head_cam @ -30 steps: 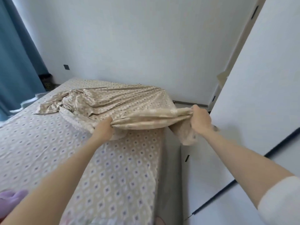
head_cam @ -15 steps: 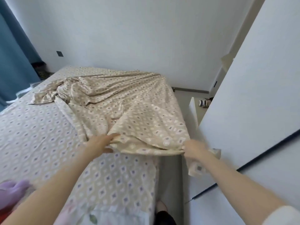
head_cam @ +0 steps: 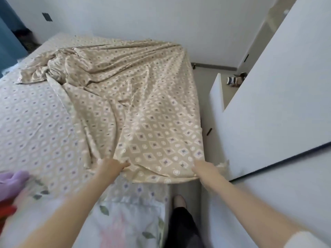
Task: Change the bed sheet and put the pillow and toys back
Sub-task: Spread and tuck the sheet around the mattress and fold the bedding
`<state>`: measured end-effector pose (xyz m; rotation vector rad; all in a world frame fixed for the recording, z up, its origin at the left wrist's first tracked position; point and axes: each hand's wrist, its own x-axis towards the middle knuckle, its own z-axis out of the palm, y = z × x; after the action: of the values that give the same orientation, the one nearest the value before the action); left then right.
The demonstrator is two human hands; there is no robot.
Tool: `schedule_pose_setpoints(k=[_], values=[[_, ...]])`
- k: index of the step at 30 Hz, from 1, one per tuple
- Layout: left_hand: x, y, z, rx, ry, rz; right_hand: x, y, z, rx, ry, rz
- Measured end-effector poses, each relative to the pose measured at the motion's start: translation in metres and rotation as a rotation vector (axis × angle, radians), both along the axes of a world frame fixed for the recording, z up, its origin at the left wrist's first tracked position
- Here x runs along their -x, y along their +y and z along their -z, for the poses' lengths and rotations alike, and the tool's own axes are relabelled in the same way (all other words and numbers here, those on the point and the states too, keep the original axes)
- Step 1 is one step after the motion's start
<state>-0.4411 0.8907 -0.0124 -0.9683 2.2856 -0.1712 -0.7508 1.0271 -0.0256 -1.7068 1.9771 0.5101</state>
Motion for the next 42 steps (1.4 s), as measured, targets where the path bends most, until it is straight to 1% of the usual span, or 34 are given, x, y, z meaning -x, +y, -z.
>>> schedule_pose_setpoints(k=[1, 2, 4, 7, 10, 12, 14, 18, 21, 23, 26, 29, 30, 32, 34, 36, 38, 40, 42], values=[[-0.002, 0.003, 0.007, -0.013, 0.004, 0.008, -0.002, 0.000, 0.007, 0.012, 0.007, -0.076], [-0.004, 0.005, 0.014, -0.012, 0.015, 0.014, -0.004, 0.002, 0.014, 0.029, -0.006, -0.089], [-0.005, 0.012, 0.022, -0.020, 0.062, -0.018, -0.011, 0.007, 0.022, -0.016, -0.006, -0.074], [-0.001, 0.018, 0.031, -0.036, 0.161, -0.114, -0.022, 0.011, 0.040, -0.114, 0.083, -0.073], [0.008, 0.022, 0.037, -0.025, 0.275, -0.238, -0.035, 0.013, 0.058, -0.084, 0.111, -0.053], [0.010, 0.021, 0.038, -0.037, 0.371, -0.348, -0.045, 0.012, 0.065, -0.075, 0.079, -0.048], [0.010, 0.016, 0.034, -0.044, 0.472, -0.415, -0.057, 0.011, 0.068, -0.074, -0.001, 0.024], [0.015, 0.006, 0.019, -0.027, 0.577, -0.420, -0.092, 0.007, 0.072, -0.022, -0.244, 0.213], [0.020, 0.003, 0.010, -0.035, 0.643, -0.407, -0.123, -0.010, 0.071, 0.103, -0.413, 0.309], [0.023, 0.004, 0.005, -0.059, 0.671, -0.411, -0.140, -0.028, 0.070, 0.168, -0.534, 0.426], [0.023, 0.004, 0.000, -0.059, 0.700, -0.418, -0.150, -0.052, 0.065, 0.331, -0.627, 0.608], [0.017, 0.004, -0.003, -0.033, 0.661, -0.379, -0.141, -0.057, 0.055, 0.451, -0.725, 0.694], [0.016, 0.005, -0.004, -0.014, 0.615, -0.362, -0.133, -0.055, 0.050, 0.464, -0.698, 0.680], [0.013, 0.009, -0.006, 0.044, 0.513, -0.324, -0.114, -0.049, 0.037, 0.479, -0.572, 0.577], [0.013, 0.011, -0.005, 0.111, 0.452, -0.298, -0.091, -0.043, 0.023, 0.456, -0.480, 0.465], [0.013, 0.008, -0.004, 0.182, 0.396, -0.305, -0.072, -0.039, 0.010, 0.399, -0.426, 0.329], [0.020, 0.003, -0.007, 0.216, 0.340, -0.280, -0.055, -0.035, -0.005, 0.363, -0.329, 0.163], [0.026, -0.003, -0.011, 0.224, 0.325, -0.214, -0.042, -0.033, -0.019, 0.380, -0.242, 0.074], [0.031, -0.012, -0.017, 0.190, 0.355, -0.151, -0.030, -0.032, -0.028, 0.394, -0.156, 0.019]])
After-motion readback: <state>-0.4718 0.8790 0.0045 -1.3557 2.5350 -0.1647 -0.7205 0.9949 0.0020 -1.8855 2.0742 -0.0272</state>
